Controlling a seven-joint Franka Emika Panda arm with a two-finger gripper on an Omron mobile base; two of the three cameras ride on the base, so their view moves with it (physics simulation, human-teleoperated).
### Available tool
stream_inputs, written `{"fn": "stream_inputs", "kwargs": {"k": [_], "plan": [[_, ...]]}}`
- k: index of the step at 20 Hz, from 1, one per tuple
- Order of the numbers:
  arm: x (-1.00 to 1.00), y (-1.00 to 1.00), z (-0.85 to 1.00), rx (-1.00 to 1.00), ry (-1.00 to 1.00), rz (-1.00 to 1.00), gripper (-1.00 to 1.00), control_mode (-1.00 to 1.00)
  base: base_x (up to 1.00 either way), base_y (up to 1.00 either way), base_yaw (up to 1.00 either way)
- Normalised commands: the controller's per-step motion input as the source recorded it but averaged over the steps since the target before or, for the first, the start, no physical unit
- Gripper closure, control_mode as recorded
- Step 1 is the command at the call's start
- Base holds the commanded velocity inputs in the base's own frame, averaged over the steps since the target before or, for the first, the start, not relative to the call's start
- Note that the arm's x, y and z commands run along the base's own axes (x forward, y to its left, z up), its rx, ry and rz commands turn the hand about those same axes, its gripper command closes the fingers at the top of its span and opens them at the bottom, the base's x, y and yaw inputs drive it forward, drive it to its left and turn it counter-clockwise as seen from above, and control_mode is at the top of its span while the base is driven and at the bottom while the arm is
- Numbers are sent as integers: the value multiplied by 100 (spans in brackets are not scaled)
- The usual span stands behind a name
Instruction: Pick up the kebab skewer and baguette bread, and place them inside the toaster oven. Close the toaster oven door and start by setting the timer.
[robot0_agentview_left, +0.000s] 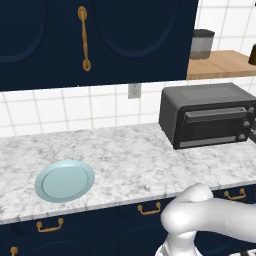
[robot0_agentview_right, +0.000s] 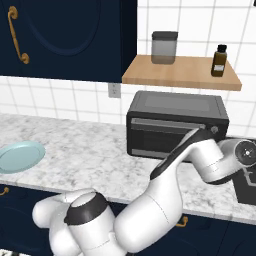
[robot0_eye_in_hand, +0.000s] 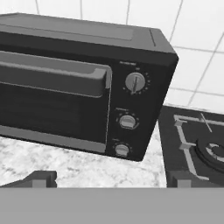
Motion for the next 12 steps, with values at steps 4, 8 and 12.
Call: {"fn": "stream_inputs", "kwargs": {"k": [4,8,12], "plan": [[3,0,0,0,0,-34,-100,-100,0,0,0],[10,0,0,0,0,-37,-100,-100,0,0,0],[0,0,-10,0,0,-27,-100,-100,0,0,0]]}}
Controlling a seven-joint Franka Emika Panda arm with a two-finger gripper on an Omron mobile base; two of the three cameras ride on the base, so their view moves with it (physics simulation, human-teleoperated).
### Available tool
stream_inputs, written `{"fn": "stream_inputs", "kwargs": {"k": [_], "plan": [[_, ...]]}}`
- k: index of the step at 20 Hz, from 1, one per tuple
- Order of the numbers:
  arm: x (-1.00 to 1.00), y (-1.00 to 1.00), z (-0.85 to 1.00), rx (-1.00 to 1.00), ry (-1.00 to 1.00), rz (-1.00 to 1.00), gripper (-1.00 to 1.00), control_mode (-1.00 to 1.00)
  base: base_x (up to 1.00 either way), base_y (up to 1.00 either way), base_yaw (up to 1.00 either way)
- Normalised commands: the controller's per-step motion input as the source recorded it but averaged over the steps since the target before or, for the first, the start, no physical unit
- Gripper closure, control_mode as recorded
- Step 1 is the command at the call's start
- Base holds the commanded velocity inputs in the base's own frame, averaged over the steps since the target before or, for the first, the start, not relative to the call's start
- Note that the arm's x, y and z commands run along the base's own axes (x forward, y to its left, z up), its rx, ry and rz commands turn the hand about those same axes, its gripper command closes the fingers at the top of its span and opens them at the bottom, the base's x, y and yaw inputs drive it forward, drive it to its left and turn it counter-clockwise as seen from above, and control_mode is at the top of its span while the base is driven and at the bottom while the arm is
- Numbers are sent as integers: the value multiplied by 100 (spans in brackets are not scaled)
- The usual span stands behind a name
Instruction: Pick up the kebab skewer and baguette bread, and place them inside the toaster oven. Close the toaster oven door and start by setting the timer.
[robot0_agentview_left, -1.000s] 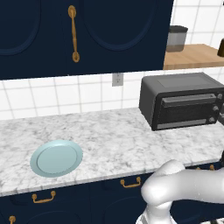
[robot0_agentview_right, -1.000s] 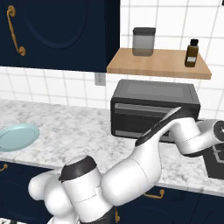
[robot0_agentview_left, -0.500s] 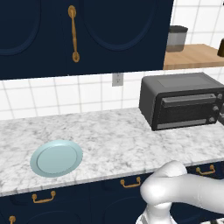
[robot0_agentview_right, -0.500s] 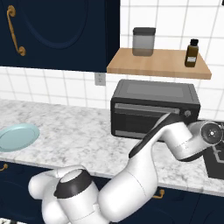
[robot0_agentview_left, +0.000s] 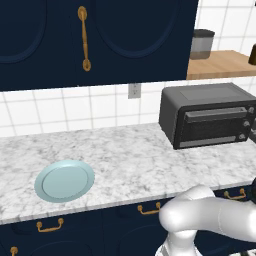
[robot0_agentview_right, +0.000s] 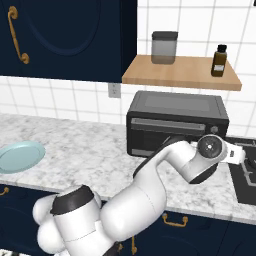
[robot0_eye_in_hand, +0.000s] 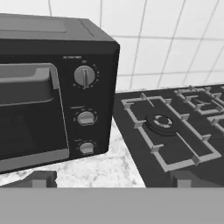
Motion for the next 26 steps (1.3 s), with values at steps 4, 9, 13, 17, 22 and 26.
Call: {"fn": "stream_inputs", "kwargs": {"k": [4,9,13,17,22,26], "plan": [[0,8,0,0,-6,-7,-100,-100,0,0,0],[6,21,0,0,-2,0,-100,-100,0,0,0],[9,2,0,0,0,0,-100,-100,0,0,0],[21,0,0,0,0,2,-100,-100,0,0,0],[8,-6,0,0,0,6,-100,-100,0,0,0],[6,-12,0,0,0,7,-100,-100,0,0,0]]}}
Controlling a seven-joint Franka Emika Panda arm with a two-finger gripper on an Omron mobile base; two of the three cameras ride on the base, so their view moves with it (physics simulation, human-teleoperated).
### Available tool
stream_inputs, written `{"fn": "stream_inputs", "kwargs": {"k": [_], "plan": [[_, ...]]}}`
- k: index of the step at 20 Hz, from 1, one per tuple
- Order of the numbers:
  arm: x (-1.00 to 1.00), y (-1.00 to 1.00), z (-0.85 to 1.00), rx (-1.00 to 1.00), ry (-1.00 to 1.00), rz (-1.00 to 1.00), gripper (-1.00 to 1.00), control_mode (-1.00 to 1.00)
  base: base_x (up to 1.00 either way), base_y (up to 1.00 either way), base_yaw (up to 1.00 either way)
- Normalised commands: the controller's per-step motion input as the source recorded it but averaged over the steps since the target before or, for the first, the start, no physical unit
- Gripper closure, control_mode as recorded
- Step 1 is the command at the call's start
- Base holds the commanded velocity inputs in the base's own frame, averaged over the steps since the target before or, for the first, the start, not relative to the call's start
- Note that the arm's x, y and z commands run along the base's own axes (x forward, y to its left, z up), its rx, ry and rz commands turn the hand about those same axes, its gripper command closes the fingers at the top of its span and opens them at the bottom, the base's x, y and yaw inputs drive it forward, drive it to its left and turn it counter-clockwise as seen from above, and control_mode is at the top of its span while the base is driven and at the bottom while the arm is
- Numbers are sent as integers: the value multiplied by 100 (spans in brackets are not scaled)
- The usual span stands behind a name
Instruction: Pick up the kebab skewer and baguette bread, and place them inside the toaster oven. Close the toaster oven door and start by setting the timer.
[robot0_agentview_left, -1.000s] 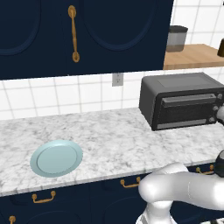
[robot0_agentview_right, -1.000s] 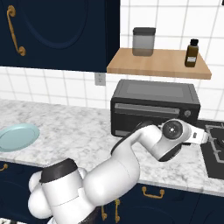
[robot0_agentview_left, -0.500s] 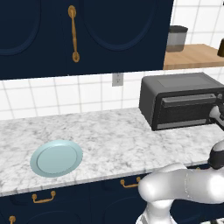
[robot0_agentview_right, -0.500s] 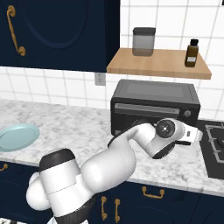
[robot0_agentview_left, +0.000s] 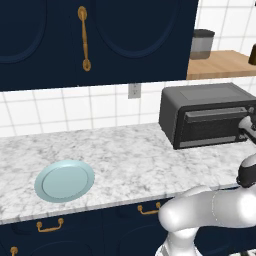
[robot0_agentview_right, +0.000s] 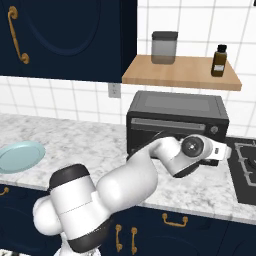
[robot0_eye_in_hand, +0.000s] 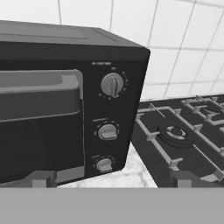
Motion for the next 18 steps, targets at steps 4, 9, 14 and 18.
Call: {"fn": "stream_inputs", "kwargs": {"k": [4,9,14,18], "plan": [[6,-20,0,0,1,5,-100,-100,0,0,0],[-2,-24,0,1,-1,6,-100,-100,0,0,0],[-8,-12,0,1,-6,7,-100,-100,0,0,0],[-3,-12,2,10,-11,0,-100,-100,0,0,0]]}}
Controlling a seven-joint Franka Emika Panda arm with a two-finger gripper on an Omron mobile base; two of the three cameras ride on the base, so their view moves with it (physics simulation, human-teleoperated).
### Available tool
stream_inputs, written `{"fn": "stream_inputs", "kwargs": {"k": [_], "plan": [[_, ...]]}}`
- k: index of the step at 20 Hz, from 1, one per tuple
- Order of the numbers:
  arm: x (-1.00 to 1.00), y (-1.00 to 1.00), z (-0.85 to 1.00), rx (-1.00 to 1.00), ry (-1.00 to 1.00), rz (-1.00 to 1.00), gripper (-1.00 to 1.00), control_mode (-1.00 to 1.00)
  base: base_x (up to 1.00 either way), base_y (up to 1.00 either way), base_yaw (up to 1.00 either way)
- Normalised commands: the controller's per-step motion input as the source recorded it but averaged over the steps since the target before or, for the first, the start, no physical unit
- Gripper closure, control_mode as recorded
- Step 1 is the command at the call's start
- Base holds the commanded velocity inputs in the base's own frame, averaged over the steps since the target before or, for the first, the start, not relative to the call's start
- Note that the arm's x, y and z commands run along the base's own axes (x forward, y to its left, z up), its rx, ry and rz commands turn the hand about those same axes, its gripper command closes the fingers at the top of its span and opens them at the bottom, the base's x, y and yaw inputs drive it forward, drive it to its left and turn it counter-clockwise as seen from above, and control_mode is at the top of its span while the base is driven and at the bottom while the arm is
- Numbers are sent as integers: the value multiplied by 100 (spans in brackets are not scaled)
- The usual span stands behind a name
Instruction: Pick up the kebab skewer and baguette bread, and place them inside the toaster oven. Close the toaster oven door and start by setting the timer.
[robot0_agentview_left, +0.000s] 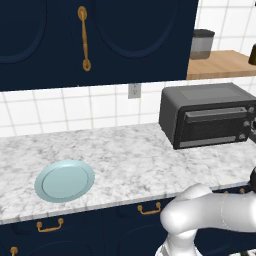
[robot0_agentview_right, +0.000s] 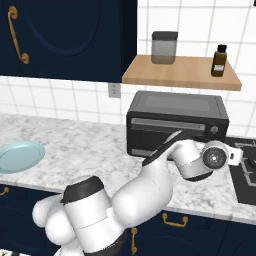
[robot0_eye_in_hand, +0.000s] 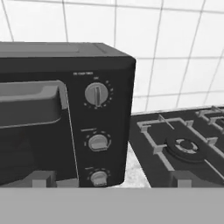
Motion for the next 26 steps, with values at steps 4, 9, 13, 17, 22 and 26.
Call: {"fn": "stream_inputs", "kwargs": {"k": [4,9,13,17,22,26], "plan": [[0,2,0,4,-37,0,-100,-100,0,0,0],[0,5,2,-3,-34,0,-100,-100,0,0,0],[0,-4,0,-16,-3,0,-100,-100,0,0,0],[1,0,7,-17,1,1,-100,-100,0,0,0],[0,-9,16,-20,0,10,-100,-100,0,0,0],[13,0,16,-8,5,9,-100,-100,0,0,0]]}}
